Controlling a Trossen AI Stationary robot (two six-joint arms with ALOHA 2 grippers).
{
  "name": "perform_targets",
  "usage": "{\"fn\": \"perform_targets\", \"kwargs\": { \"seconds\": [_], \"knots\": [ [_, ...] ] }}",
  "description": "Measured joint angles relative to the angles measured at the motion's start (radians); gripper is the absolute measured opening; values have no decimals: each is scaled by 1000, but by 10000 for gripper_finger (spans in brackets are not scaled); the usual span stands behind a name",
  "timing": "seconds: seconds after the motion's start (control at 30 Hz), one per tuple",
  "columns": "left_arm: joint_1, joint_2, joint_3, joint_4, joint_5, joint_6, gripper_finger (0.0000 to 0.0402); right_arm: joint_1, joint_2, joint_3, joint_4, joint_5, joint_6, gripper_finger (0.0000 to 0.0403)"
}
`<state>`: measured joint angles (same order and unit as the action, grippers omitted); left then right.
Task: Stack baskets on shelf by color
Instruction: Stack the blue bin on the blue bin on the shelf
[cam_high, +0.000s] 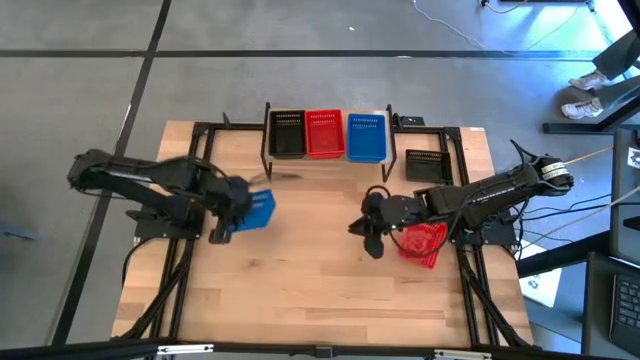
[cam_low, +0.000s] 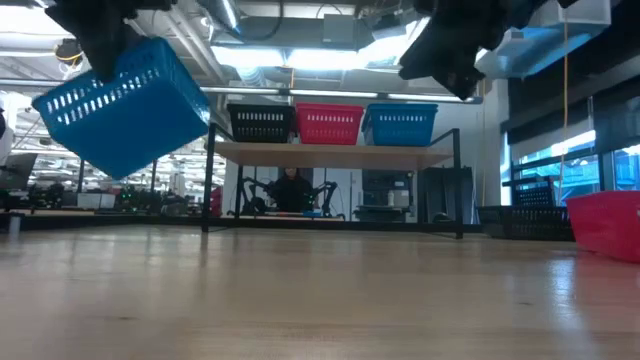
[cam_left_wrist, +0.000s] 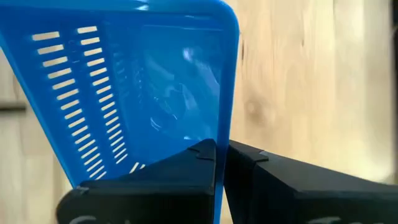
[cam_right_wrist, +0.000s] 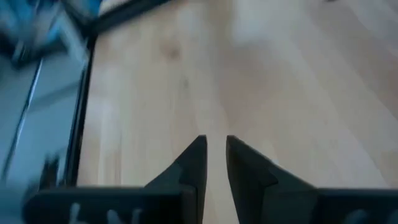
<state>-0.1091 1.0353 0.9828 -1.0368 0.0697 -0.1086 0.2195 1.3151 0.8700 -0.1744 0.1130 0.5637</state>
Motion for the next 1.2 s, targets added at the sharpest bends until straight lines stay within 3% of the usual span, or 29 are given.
{"fn": "perform_targets", "kwargs": {
  "seconds": [0.1,0.2,0.43,0.7,1.2],
  "knots": [
    [-63,79,0,27,-61,97,0,0,0,0,-1,49,132,58],
    [-99,162,0,72,-110,167,0,0,0,0,-1,52,162,58],
    [-152,321,0,216,-103,280,0,2,0,0,-1,51,167,58],
    [-170,468,0,245,-103,299,10,2,0,0,-7,17,166,58],
    [-183,517,19,247,-111,289,65,2,0,0,-10,15,162,58]
  ]
}}
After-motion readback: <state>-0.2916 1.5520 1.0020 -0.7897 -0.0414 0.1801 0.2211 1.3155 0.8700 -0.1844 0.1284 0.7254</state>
